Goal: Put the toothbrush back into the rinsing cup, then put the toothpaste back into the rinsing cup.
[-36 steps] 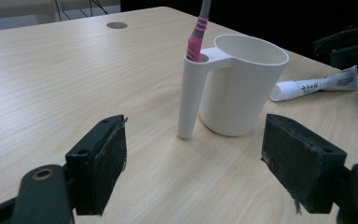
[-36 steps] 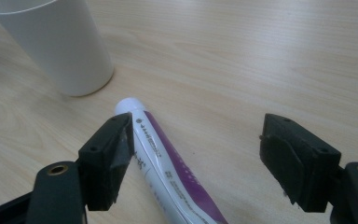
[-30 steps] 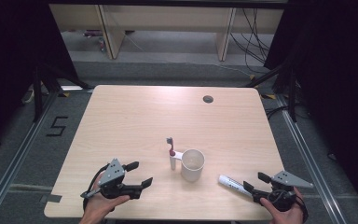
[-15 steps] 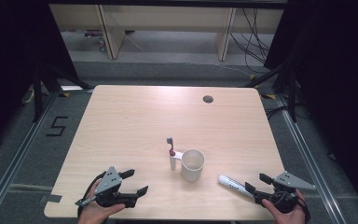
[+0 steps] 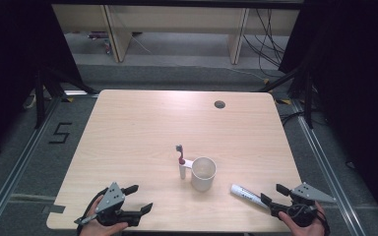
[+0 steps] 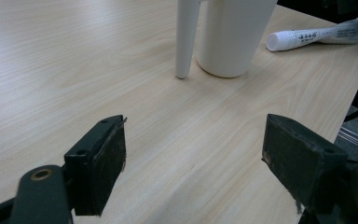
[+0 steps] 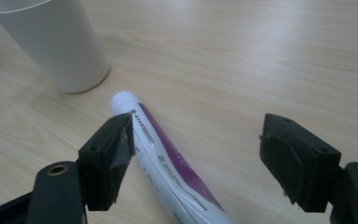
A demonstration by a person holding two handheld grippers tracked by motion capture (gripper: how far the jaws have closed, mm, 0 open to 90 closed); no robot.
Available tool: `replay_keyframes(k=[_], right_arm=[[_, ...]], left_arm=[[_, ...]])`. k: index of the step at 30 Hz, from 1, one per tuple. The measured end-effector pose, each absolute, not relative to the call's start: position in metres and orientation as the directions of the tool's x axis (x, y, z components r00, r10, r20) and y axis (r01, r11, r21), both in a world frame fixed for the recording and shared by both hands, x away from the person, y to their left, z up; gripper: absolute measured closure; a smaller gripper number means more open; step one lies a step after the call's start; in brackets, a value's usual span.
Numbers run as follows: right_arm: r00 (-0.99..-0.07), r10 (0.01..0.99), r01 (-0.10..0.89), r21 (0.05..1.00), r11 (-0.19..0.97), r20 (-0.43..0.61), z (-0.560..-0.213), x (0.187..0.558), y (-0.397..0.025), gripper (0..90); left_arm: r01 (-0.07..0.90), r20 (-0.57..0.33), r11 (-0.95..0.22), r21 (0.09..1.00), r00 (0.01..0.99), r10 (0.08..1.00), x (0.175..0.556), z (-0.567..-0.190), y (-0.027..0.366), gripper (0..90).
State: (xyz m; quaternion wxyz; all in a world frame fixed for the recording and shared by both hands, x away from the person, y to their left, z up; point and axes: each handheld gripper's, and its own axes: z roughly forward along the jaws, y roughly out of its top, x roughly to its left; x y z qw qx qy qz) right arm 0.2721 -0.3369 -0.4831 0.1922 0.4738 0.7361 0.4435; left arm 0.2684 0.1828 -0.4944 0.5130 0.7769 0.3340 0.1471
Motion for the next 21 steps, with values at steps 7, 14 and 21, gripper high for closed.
replay_keyframes(k=[7, 14, 21], right_arm=[[-0.48, 0.866, 0.524, 0.838, 0.151, 0.143, -0.4836, 0.2695, -0.336, 27.1], [-0.469, 0.867, 0.553, 0.822, 0.139, 0.168, -0.4815, 0.2635, -0.3341, 27.1], [-0.508, 0.855, 0.509, 0.838, 0.198, 0.107, -0.48, 0.262, -0.3358, 30.2]], left_arm=[[0.377, -0.104, -0.274, 0.885, 0.733, 0.673, 0.2623, -0.4961, 0.1842, 21.2], [0.396, -0.091, -0.296, 0.869, 0.716, 0.692, 0.2581, -0.4982, 0.1865, 21.2], [0.406, -0.089, -0.304, 0.862, 0.71, 0.698, 0.2586, -0.4982, 0.1875, 21.2]])
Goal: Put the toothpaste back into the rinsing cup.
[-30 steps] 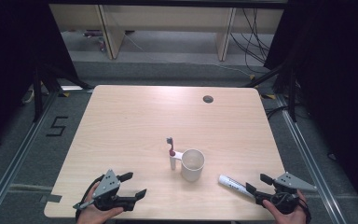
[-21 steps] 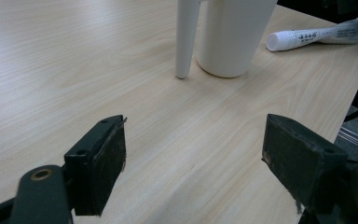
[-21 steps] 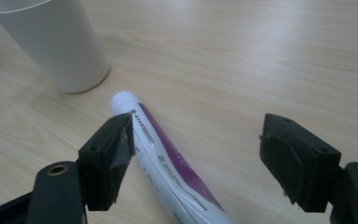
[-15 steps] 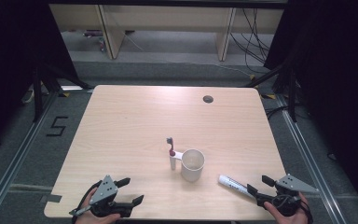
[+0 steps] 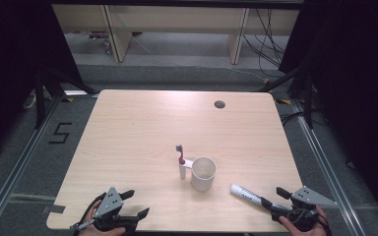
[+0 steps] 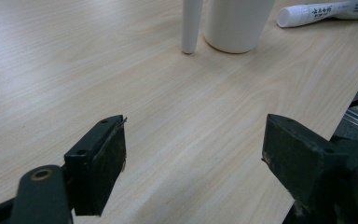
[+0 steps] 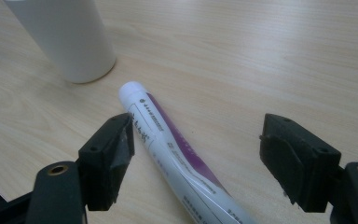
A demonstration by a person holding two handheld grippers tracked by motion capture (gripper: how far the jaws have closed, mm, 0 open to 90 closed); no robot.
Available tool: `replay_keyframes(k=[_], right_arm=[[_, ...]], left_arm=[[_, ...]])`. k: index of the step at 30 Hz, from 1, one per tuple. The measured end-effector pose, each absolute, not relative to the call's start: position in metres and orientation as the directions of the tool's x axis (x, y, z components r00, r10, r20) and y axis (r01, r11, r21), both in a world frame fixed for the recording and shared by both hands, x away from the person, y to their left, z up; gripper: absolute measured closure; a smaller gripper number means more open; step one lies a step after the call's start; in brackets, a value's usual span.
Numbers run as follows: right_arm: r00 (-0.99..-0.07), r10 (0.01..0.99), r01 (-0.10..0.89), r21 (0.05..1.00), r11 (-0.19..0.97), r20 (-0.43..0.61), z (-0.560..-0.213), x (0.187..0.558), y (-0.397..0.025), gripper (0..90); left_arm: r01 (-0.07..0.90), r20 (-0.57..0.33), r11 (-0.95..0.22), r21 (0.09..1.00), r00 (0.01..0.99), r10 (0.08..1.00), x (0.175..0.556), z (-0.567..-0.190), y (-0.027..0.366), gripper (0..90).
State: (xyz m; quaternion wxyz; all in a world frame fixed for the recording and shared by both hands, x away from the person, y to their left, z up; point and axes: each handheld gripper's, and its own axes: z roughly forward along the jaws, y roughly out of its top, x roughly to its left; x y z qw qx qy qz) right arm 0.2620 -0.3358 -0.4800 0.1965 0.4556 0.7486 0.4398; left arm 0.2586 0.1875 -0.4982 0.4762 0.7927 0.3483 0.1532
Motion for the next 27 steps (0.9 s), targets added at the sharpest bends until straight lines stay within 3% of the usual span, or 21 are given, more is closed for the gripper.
replay_keyframes(k=[6, 7, 9, 11, 14, 27], right_arm=[[-0.528, 0.844, 0.504, 0.834, 0.225, 0.092, -0.478, 0.259, -0.336, 38.6], [-0.54, 0.838, 0.5, 0.831, 0.243, 0.08, -0.476, 0.258, -0.336, 45.5], [-0.531, 0.838, 0.537, 0.814, 0.222, 0.122, -0.474, 0.255, -0.334, 50.7], [-0.537, 0.836, 0.536, 0.811, 0.235, 0.112, -0.474, 0.254, -0.335, 53.6], [-0.558, 0.826, 0.519, 0.813, 0.266, 0.086, -0.474, 0.255, -0.335, 65.7], [-0.581, 0.812, 0.56, 0.753, 0.346, 0.059, -0.472, 0.245, -0.333, 80.5]], left_arm=[[0.404, -0.083, -0.317, 0.858, 0.718, 0.691, 0.259, -0.499, 0.187, 21.2], [0.402, -0.091, -0.304, 0.863, 0.718, 0.691, 0.259, -0.499, 0.186, 21.2], [0.402, -0.082, -0.318, 0.859, 0.72, 0.689, 0.259, -0.499, 0.187, 21.2], [0.4, -0.087, -0.308, 0.863, 0.719, 0.689, 0.259, -0.5, 0.186, 21.2], [0.404, -0.089, -0.308, 0.861, 0.717, 0.691, 0.259, -0.5, 0.185, 21.3], [0.398, -0.081, -0.321, 0.859, 0.726, 0.683, 0.258, -0.499, 0.186, 21.6]])
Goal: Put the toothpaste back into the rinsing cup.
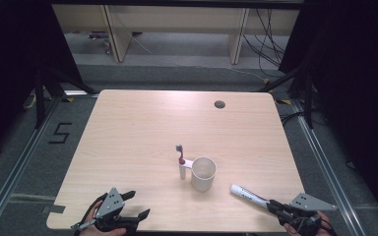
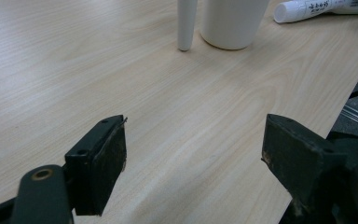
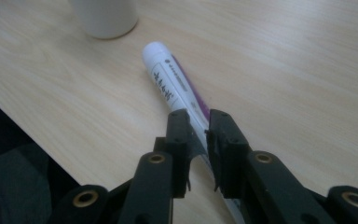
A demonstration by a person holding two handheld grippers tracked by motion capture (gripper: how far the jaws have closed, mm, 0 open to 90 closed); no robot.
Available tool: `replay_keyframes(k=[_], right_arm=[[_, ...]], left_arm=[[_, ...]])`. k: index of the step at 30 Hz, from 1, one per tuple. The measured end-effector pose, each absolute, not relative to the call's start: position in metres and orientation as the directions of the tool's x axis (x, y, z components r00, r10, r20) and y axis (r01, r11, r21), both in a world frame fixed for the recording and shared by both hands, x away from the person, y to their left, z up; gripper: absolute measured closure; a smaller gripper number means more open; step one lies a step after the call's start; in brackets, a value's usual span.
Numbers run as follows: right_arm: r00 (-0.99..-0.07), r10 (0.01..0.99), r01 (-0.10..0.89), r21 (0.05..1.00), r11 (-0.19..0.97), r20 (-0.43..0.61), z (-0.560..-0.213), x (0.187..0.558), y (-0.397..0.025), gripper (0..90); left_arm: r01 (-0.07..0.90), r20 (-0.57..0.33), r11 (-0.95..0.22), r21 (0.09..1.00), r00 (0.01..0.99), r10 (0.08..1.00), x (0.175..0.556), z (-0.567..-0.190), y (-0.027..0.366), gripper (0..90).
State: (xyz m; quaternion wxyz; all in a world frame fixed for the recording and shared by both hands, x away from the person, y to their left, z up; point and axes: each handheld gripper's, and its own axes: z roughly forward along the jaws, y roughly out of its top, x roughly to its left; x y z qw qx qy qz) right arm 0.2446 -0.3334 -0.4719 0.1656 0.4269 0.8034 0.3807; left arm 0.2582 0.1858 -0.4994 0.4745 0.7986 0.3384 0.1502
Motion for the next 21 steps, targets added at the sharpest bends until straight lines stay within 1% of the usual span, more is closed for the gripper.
replay_keyframes(k=[1, 3, 4, 5, 6, 8, 10, 11, 12, 14, 15, 16, 17, 19, 20, 21], right_arm=[[-0.592, 0.805, 0.542, 0.747, 0.385, 0.014, -0.472, 0.243, -0.334, 84.4], [-0.59, 0.807, 0.554, 0.741, 0.378, 0.029, -0.473, 0.242, -0.333, 85.5], [-0.573, 0.819, 0.589, 0.715, 0.378, 0.04, -0.472, 0.239, -0.332, 88.0], [-0.573, 0.819, 0.589, 0.715, 0.378, 0.04, -0.472, 0.239, -0.332, 88.0], [-0.588, 0.809, 0.567, 0.711, 0.416, -0.004, -0.473, 0.239, -0.334, 89.8], [-0.582, 0.813, 0.58, 0.703, 0.412, 0.004, -0.473, 0.238, -0.334, 90.0], [-0.597, 0.802, 0.578, 0.683, 0.447, -0.021, -0.476, 0.239, -0.337, 90.0], [-0.597, 0.802, 0.578, 0.683, 0.447, -0.021, -0.476, 0.239, -0.337, 90.0], [-0.578, 0.816, 0.607, 0.669, 0.43, 0.0, -0.478, 0.236, -0.337, 90.0], [-0.575, 0.818, 0.622, 0.656, 0.427, 0.013, -0.478, 0.235, -0.337, 90.0], [-0.586, 0.81, 0.605, 0.658, 0.449, -0.014, -0.479, 0.236, -0.339, 90.0], [-0.586, 0.81, 0.605, 0.658, 0.449, -0.014, -0.479, 0.236, -0.339, 90.0], [-0.571, 0.821, 0.64, 0.632, 0.437, 0.011, -0.481, 0.235, -0.339, 90.0], [-0.559, 0.829, 0.652, 0.626, 0.427, 0.017, -0.481, 0.234, -0.338, 90.0], [-0.572, 0.82, 0.643, 0.623, 0.445, 0.005, -0.482, 0.236, -0.34, 90.0], [-0.559, 0.829, 0.654, 0.616, 0.439, 0.003, -0.483, 0.236, -0.339, 90.0]], left_arm=[[0.399, -0.083, -0.319, 0.86, 0.725, 0.683, 0.258, -0.5, 0.186, 21.7], [0.4, -0.084, -0.319, 0.859, 0.725, 0.683, 0.258, -0.5, 0.186, 21.8], [0.4, -0.085, -0.318, 0.859, 0.725, 0.683, 0.258, -0.5, 0.186, 21.9], [0.4, -0.085, -0.318, 0.859, 0.725, 0.683, 0.258, -0.5, 0.186, 22.0], [0.401, -0.083, -0.32, 0.858, 0.725, 0.684, 0.258, -0.5, 0.186, 22.1], [0.401, -0.083, -0.321, 0.858, 0.724, 0.684, 0.258, -0.5, 0.186, 22.1], [0.401, -0.083, -0.321, 0.858, 0.725, 0.684, 0.258, -0.5, 0.186, 22.3], [0.399, -0.081, -0.324, 0.858, 0.727, 0.682, 0.258, -0.5, 0.186, 22.3], [0.4, -0.081, -0.323, 0.858, 0.726, 0.683, 0.258, -0.5, 0.186, 22.4], [0.4, -0.081, -0.323, 0.858, 0.726, 0.683, 0.258, -0.5, 0.186, 22.4], [0.401, -0.084, -0.319, 0.859, 0.724, 0.685, 0.258, -0.5, 0.186, 22.4], [0.401, -0.084, -0.319, 0.859, 0.724, 0.685, 0.258, -0.5, 0.186, 22.4], [0.401, -0.084, -0.319, 0.859, 0.724, 0.684, 0.258, -0.5, 0.186, 22.4], [0.401, -0.079, -0.328, 0.856, 0.726, 0.683, 0.258, -0.5, 0.186, 22.5], [0.401, -0.078, -0.328, 0.855, 0.726, 0.683, 0.258, -0.5, 0.186, 22.5], [0.4, -0.077, -0.329, 0.856, 0.726, 0.683, 0.258, -0.5, 0.186, 22.6]])
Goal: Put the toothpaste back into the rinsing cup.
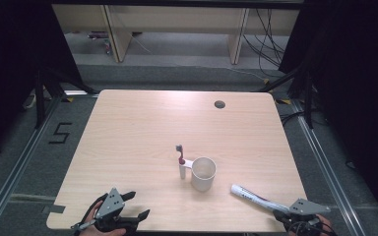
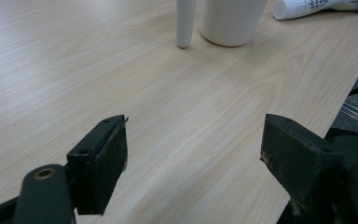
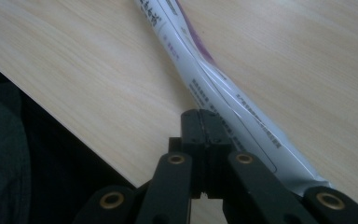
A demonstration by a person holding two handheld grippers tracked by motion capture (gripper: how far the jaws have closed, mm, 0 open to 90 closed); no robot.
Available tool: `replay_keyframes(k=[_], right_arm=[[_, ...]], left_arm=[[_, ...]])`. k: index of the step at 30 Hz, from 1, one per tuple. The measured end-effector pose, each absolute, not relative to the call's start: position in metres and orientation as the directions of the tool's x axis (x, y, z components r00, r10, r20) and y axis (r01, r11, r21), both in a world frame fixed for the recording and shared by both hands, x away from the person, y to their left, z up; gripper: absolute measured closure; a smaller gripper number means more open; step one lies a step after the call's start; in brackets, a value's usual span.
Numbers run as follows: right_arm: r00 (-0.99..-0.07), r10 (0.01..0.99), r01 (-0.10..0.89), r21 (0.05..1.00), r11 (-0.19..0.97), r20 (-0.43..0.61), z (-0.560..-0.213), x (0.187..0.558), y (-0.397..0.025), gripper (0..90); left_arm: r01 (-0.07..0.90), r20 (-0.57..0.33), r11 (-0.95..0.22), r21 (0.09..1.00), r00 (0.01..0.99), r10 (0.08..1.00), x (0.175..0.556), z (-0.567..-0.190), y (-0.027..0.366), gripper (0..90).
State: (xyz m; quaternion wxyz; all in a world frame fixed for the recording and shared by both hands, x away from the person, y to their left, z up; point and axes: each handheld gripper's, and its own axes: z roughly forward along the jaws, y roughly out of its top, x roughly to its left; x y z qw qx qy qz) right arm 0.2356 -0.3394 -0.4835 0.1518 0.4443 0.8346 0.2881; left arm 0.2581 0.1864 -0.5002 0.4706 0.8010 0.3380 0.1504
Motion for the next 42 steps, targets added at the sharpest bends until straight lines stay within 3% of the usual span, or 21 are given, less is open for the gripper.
replay_keyframes(k=[12, 17, 22, 42], right_arm=[[-0.545, 0.834, 0.648, 0.591, 0.481, -0.081, -0.488, 0.254, -0.352, 90.0], [-0.521, 0.851, 0.673, 0.579, 0.459, -0.068, -0.488, 0.263, -0.352, 90.0], [-0.547, 0.829, 0.646, 0.57, 0.508, -0.118, -0.49, 0.289, -0.349, 90.0], [-0.555, 0.828, 0.665, 0.557, 0.499, -0.08, -0.479, 0.355, -0.325, 90.0]], left_arm=[[0.41, -0.094, -0.311, 0.858, 0.718, 0.689, 0.259, -0.501, 0.186, 22.8], [0.409, -0.084, -0.327, 0.852, 0.723, 0.685, 0.259, -0.502, 0.186, 22.9], [0.411, -0.088, -0.325, 0.852, 0.723, 0.685, 0.259, -0.502, 0.187, 23.0], [0.413, -0.099, -0.305, 0.858, 0.716, 0.691, 0.259, -0.501, 0.186, 23.4]])
